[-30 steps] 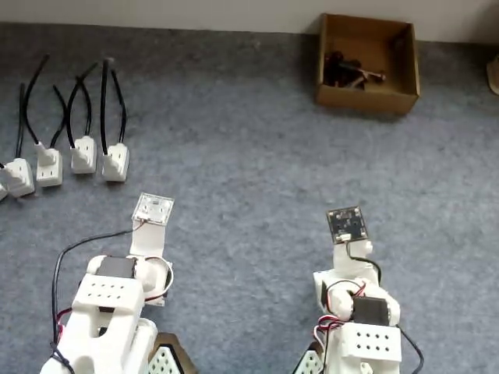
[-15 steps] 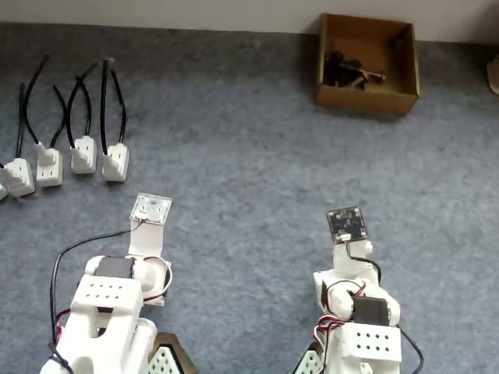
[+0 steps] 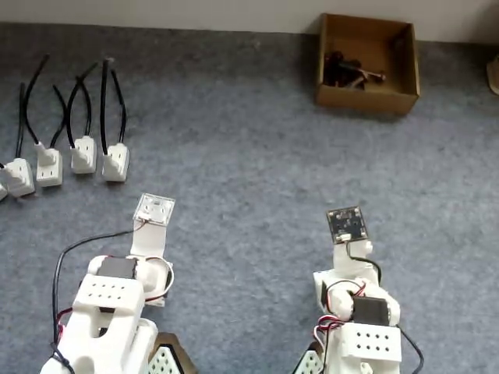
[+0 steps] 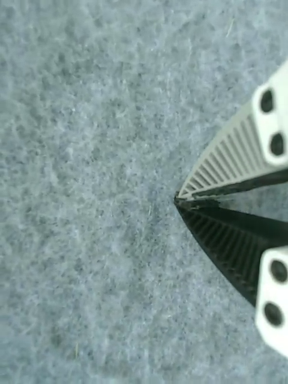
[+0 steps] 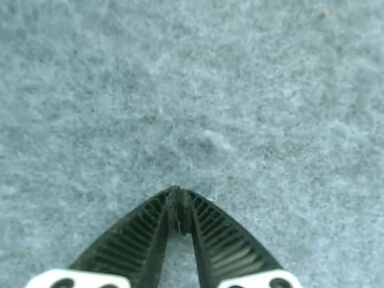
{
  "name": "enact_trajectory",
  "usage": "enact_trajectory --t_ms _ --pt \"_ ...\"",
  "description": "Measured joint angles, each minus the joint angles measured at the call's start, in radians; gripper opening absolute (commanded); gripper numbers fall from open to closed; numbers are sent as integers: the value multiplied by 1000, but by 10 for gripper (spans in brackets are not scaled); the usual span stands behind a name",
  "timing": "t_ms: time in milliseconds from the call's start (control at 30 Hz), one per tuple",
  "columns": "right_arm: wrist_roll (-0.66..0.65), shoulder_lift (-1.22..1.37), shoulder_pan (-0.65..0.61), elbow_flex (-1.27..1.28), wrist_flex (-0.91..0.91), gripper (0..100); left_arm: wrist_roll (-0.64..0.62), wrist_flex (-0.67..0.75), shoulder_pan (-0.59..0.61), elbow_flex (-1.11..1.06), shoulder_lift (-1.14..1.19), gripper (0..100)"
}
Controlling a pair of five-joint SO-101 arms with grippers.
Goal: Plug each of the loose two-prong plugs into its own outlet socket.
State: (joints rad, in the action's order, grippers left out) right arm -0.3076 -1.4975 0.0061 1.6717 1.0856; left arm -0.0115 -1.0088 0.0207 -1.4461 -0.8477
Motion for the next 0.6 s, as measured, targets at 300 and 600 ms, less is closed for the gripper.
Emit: enact_trajectory --t_ms 300,600 --pt "0 0 0 0 0 6 0 0 -2 0 0 7" --pt "0 0 0 0 0 6 0 0 14 0 0 7"
